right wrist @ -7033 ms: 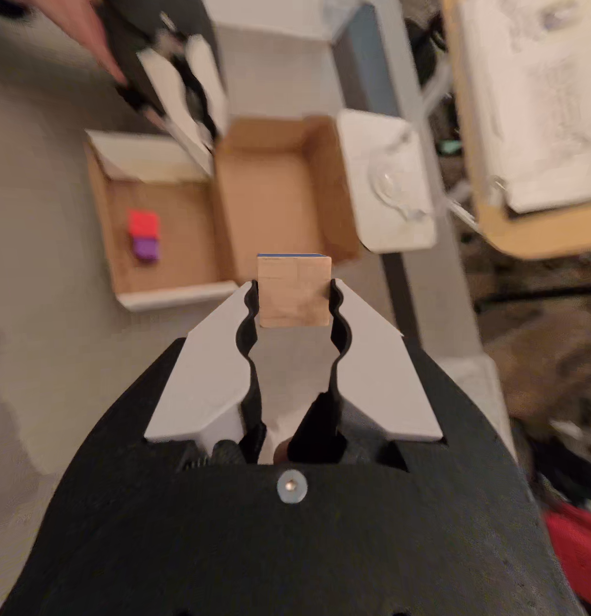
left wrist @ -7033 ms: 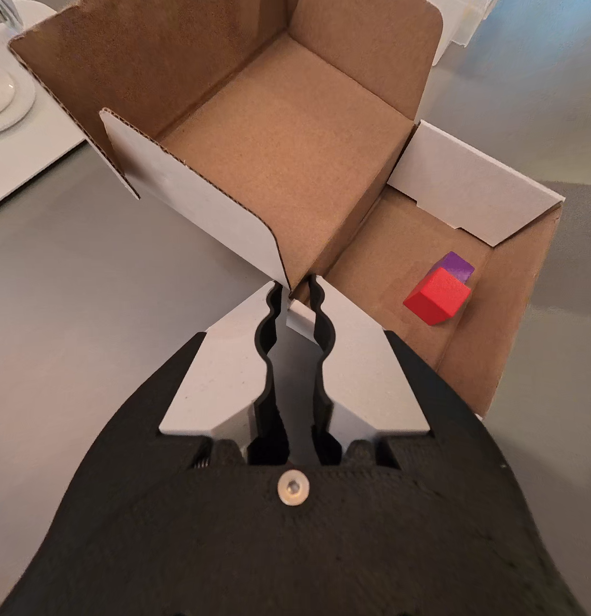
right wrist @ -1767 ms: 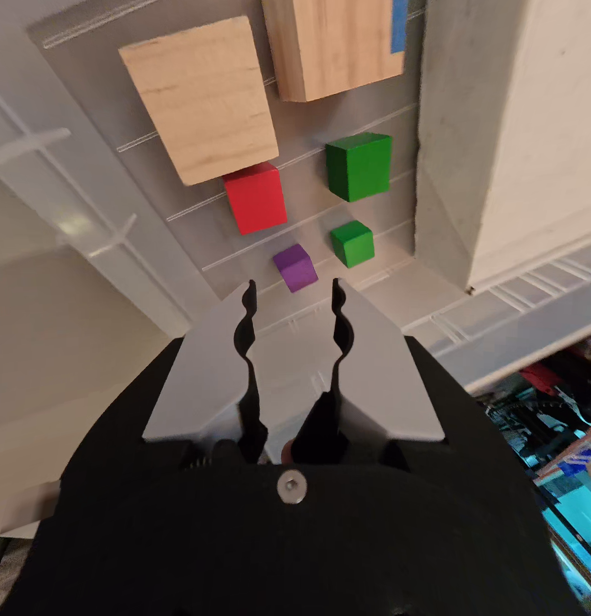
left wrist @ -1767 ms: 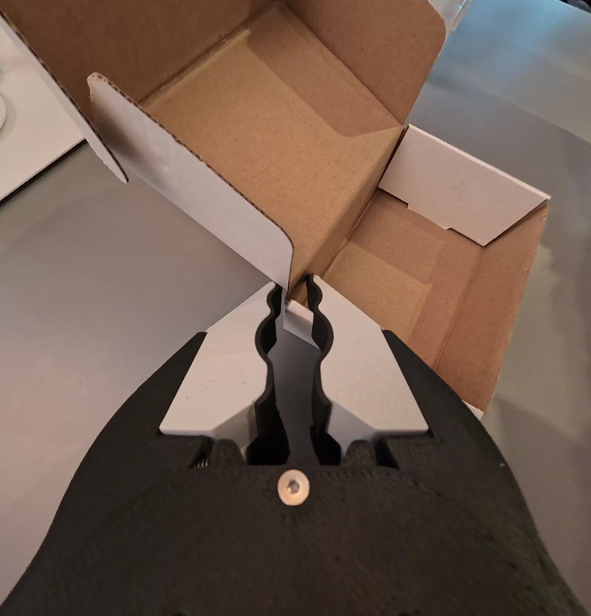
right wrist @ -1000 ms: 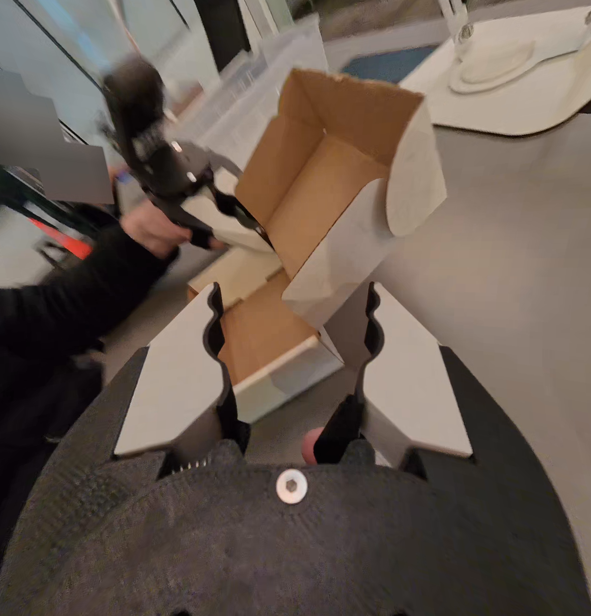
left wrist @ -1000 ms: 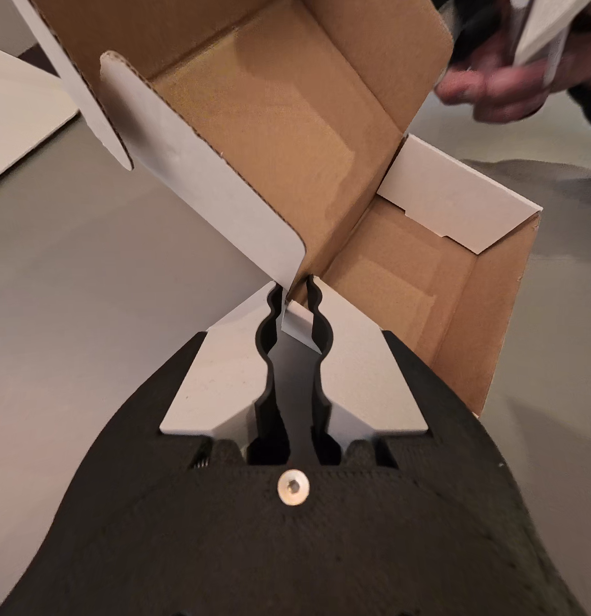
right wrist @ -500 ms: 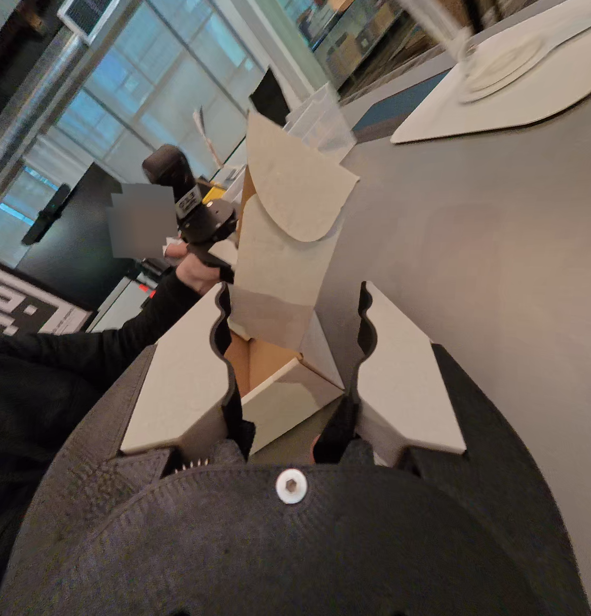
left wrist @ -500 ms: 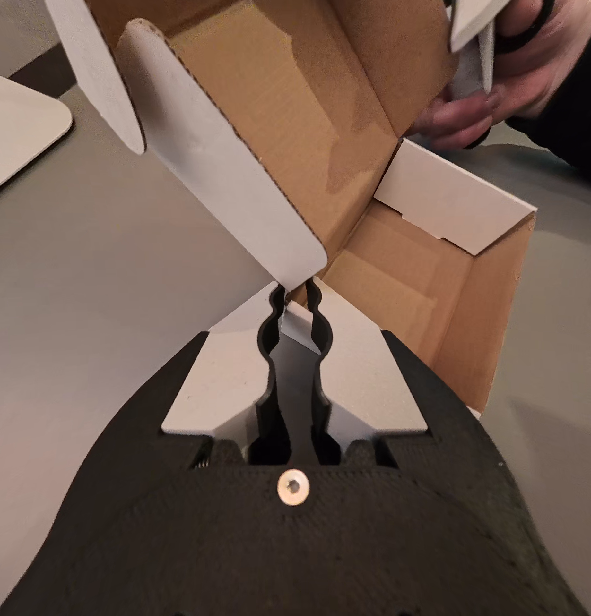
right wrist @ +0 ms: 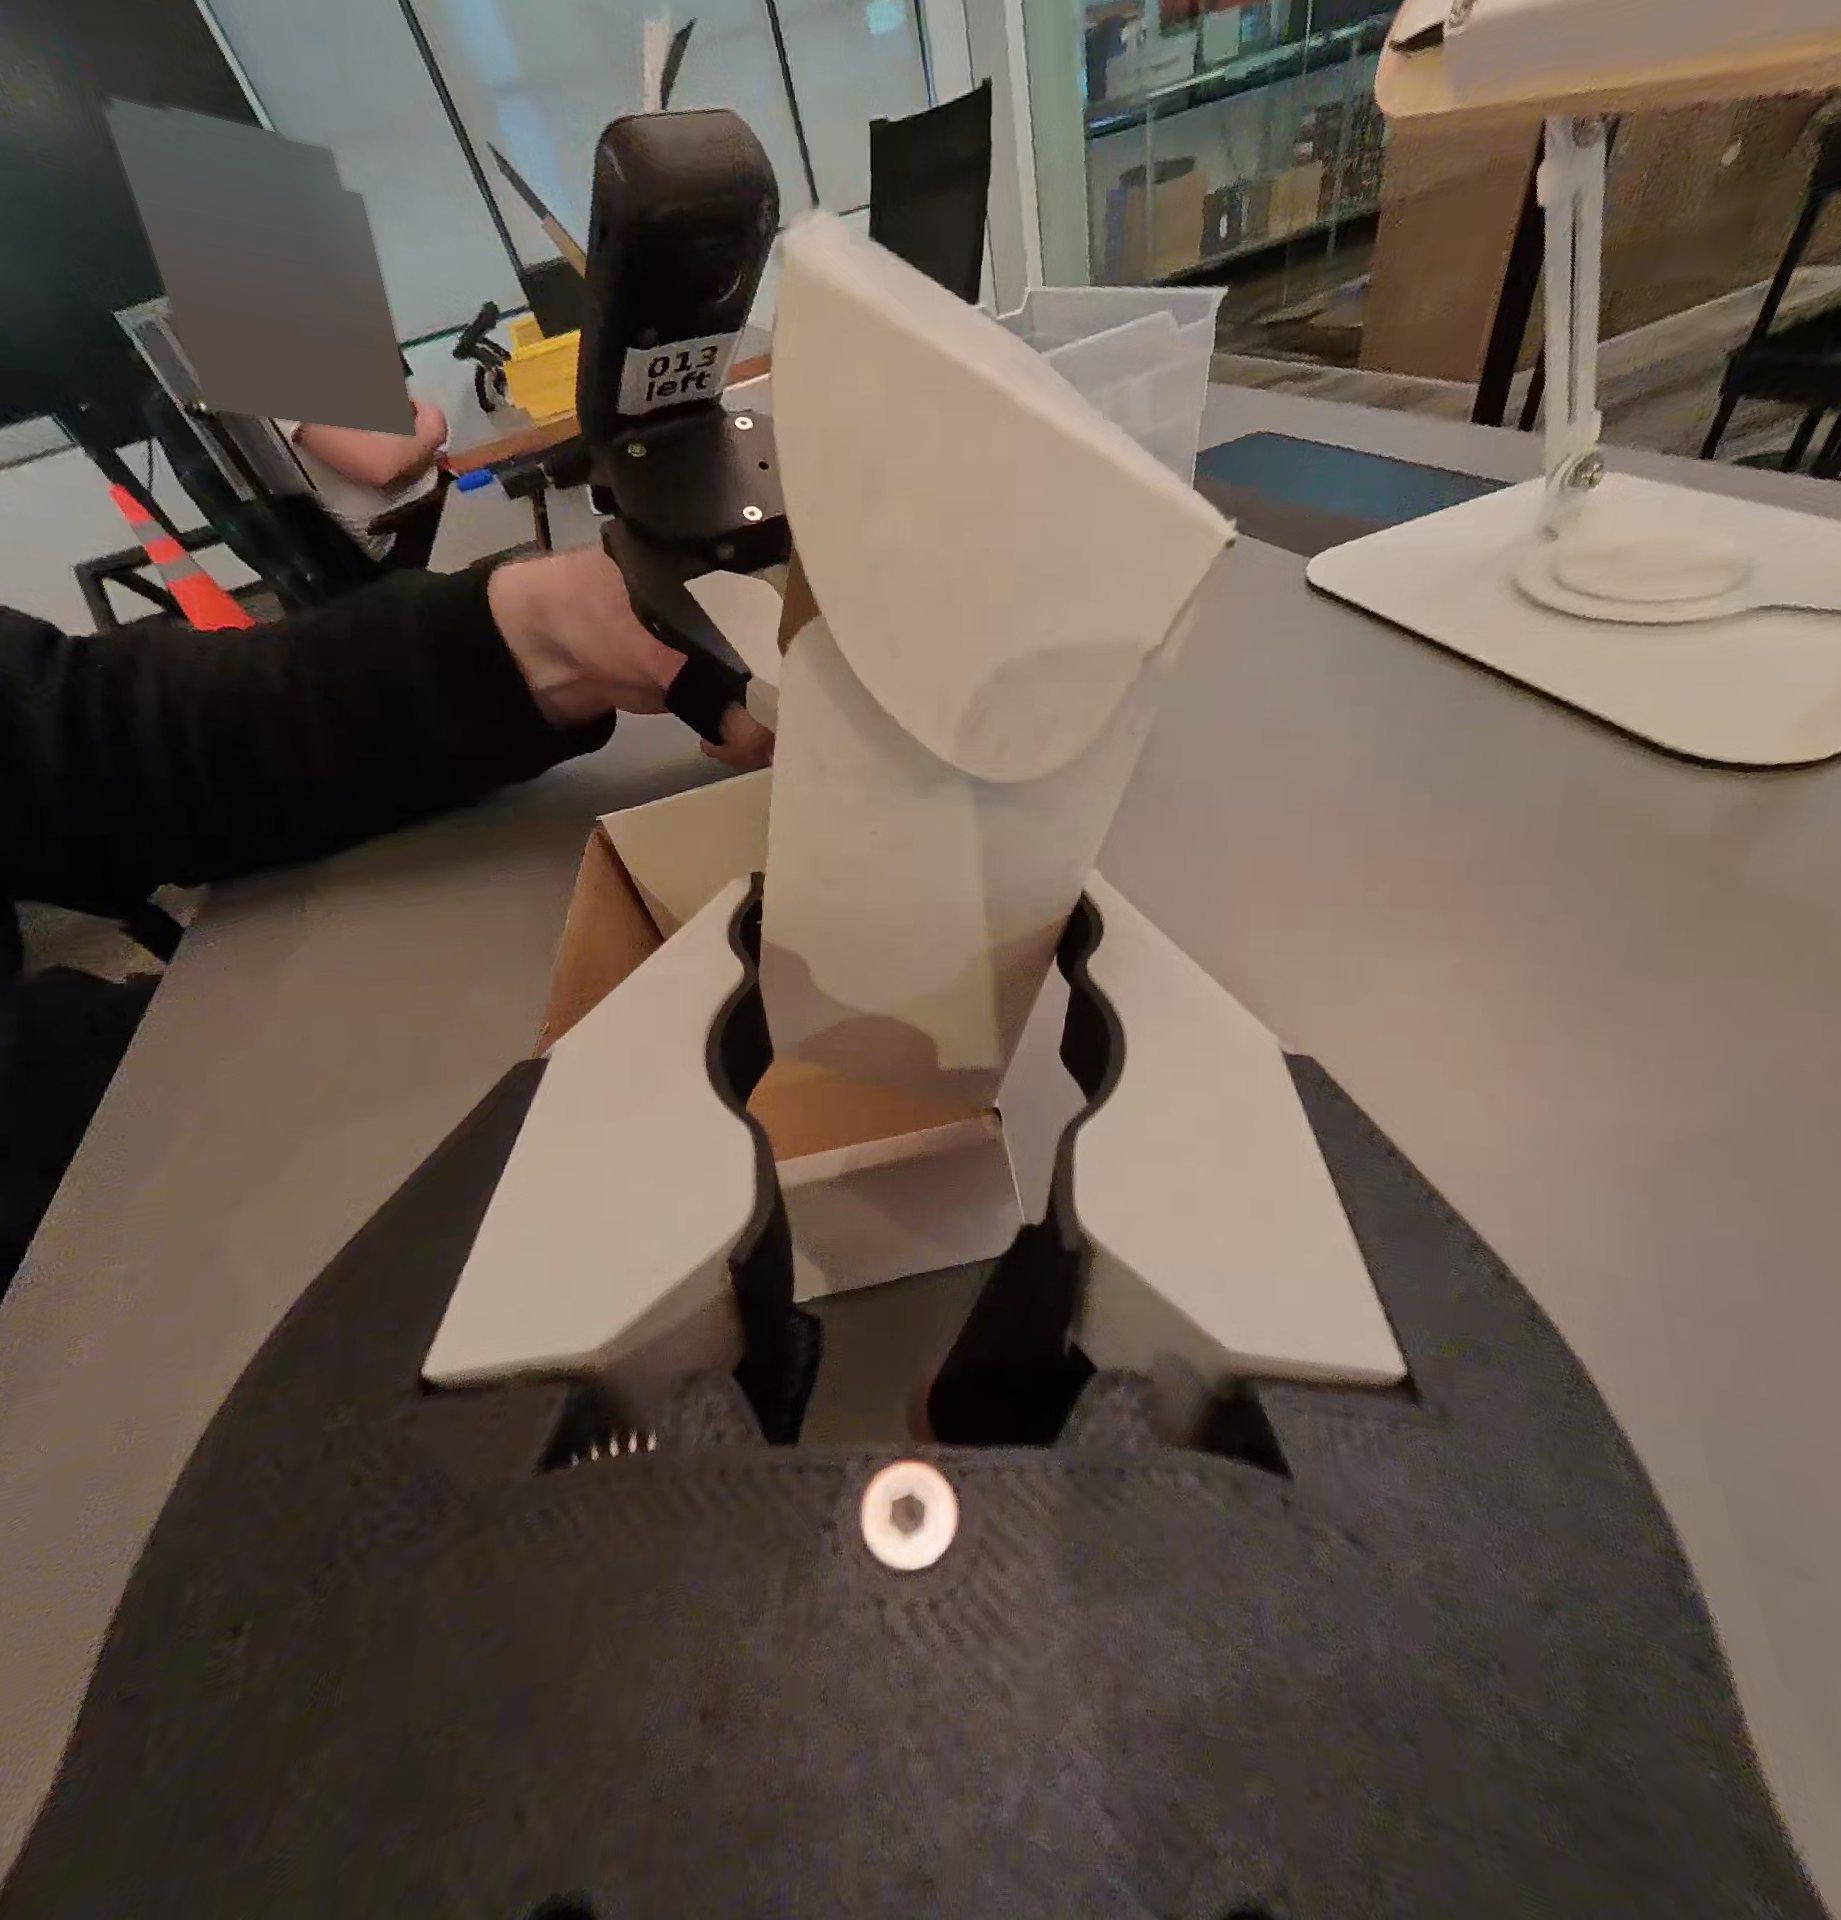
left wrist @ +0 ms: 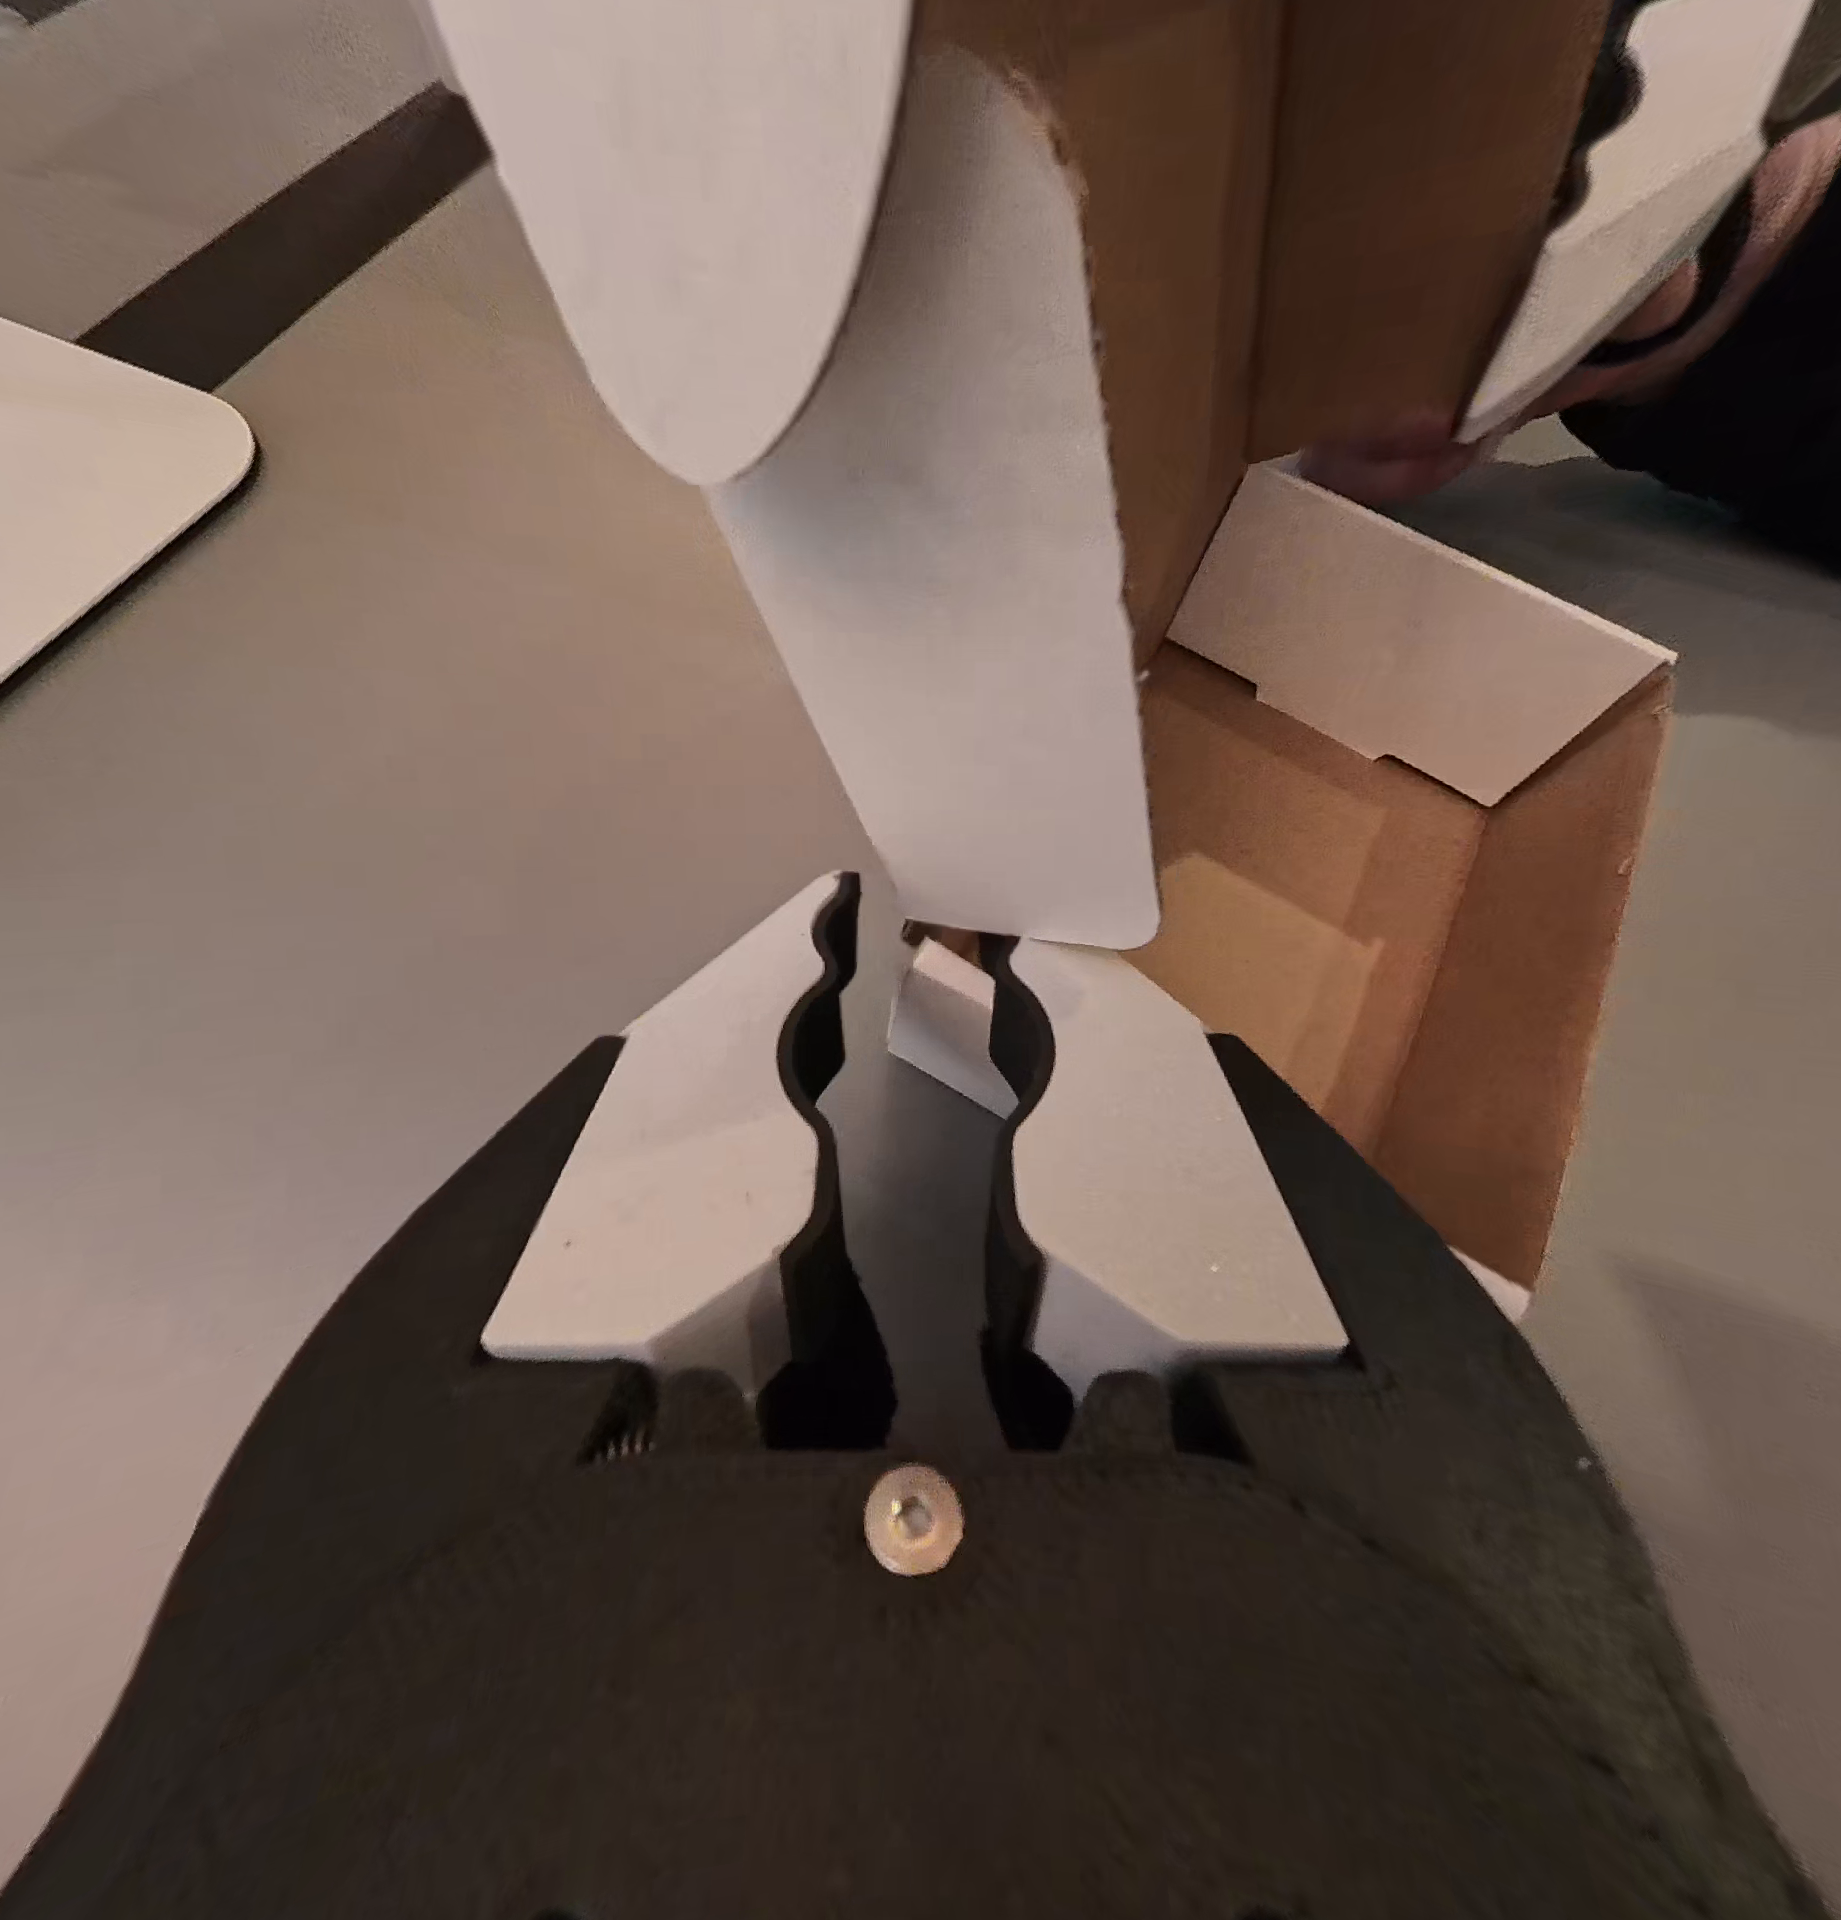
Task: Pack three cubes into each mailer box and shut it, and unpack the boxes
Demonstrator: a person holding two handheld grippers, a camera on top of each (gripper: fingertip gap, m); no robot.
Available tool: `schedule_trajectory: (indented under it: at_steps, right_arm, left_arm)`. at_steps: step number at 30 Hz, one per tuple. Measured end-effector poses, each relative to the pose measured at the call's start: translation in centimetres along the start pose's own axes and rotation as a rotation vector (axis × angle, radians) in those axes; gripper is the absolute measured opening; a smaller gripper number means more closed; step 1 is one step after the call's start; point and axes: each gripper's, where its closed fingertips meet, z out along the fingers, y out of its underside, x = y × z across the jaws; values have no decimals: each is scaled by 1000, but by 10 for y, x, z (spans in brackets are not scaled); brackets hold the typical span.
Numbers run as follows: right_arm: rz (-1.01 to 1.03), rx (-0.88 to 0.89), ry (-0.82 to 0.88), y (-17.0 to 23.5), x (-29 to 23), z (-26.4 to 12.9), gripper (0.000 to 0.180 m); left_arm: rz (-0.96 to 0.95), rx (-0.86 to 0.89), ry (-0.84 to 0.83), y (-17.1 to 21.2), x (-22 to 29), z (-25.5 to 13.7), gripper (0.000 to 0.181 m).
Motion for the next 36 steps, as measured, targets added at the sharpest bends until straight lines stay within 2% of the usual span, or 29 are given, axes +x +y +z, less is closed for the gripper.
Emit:
schedule_trajectory:
  at_steps: [3,8,10,12,17,21,25,27,29,31,33,35,36]
  right_arm:
    - [-93,1,39,3,-4,-2,54]
    - [-153,-14,64,4,-5,-1,54]
    - [-167,-24,68,6,-5,1,53]
    - [-168,-28,63,6,-7,2,53]
    - [-195,-32,89,6,-8,5,54]
    - [-193,-43,110,6,-7,5,54]
    - [-202,-64,137,6,-5,8,54]
    - [-198,-70,167,6,0,7,54]
    - [-197,-69,186,6,3,6,54]
    - [-186,-71,190,5,3,7,53]
    - [-183,-76,204,5,3,10,53]
    - [-179,-72,232,4,5,11,53]
    - [-173,-69,254,3,7,11,53]
  left_arm:
    - [26,-3,-18,-1,0,-2,30]
    - [49,2,20,-3,10,-12,67]
    - [31,28,107,-7,23,-17,85]
    - [-10,53,149,-9,25,-21,92]
    - [-32,39,81,-4,11,-22,92]
    - [-136,18,40,5,-4,-17,88]
    - [-249,0,-69,16,-27,-14,98]
    - [-286,45,-44,9,-21,-15,93]
    - [-242,55,52,5,-2,-14,96]
    - [-182,44,104,5,11,-13,113]
    - [-148,79,176,0,24,-14,120]
    - [-90,60,102,1,17,-13,125]
    - [-72,80,75,-4,14,-14,120]
